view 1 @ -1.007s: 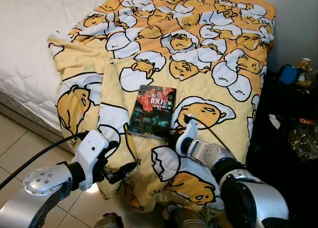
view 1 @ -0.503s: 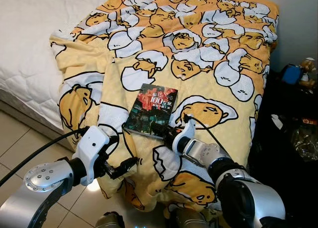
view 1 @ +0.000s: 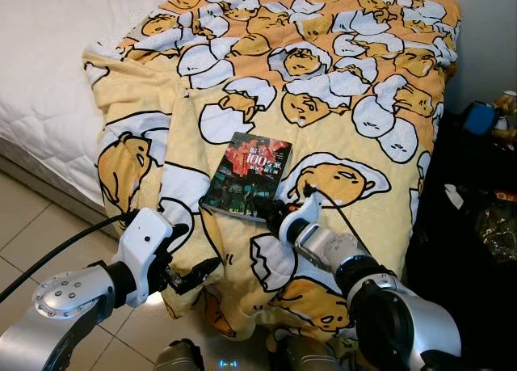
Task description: Clean up the room
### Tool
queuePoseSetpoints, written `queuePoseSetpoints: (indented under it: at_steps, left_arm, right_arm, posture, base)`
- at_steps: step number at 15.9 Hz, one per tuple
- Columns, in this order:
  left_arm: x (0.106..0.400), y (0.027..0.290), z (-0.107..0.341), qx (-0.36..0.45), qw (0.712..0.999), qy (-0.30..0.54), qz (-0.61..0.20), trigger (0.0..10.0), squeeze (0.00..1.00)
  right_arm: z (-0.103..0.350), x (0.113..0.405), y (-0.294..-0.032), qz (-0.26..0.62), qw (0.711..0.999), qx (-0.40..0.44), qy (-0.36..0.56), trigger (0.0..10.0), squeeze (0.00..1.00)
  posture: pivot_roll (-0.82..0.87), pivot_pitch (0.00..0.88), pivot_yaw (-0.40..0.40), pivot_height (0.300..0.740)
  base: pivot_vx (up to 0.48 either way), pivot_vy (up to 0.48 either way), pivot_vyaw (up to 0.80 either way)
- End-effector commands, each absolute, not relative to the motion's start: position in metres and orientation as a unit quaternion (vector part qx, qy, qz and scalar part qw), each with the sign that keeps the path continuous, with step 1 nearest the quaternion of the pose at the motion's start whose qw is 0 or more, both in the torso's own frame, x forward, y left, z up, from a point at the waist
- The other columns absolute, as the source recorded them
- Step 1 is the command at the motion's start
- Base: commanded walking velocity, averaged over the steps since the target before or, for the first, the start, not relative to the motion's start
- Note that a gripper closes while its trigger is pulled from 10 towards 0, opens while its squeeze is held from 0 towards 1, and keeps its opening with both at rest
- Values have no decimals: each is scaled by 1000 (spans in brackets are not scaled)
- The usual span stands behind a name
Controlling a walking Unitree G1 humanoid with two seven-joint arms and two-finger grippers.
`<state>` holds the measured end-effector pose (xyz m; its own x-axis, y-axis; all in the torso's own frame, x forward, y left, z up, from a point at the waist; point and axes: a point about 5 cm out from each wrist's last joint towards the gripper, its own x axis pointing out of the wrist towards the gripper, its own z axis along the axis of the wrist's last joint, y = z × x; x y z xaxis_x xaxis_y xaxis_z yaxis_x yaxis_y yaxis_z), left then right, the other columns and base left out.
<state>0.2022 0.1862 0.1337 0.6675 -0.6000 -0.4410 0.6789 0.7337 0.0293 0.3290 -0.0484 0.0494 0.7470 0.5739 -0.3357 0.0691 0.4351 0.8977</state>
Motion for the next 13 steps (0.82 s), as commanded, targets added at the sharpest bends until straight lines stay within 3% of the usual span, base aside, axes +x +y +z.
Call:
queuePoseSetpoints:
  at_steps: [1, 10, 13]
  left_arm:
    - [199, 185, 136, 92, 909, 202, -352, 10000, 0]
    - [216, 191, 136, 71, 946, 143, -283, 10000, 0]
    - [223, 197, 136, 4, 956, 146, -254, 10000, 0]
  right_arm:
    - [54, 331, -42, 160, 782, 515, 313, 0, 0]
    - [62, 338, -47, 171, 797, 498, 296, 0, 0]
    - [66, 342, -50, 197, 815, 464, 286, 0, 0]
  posture:
    - [28, 181, -89, 740]
    - [-3, 93, -78, 740]
    - [-13, 41, -60, 740]
  base:
    - [0, 0, 0]
    - [0, 0, 0]
    - [0, 0, 0]
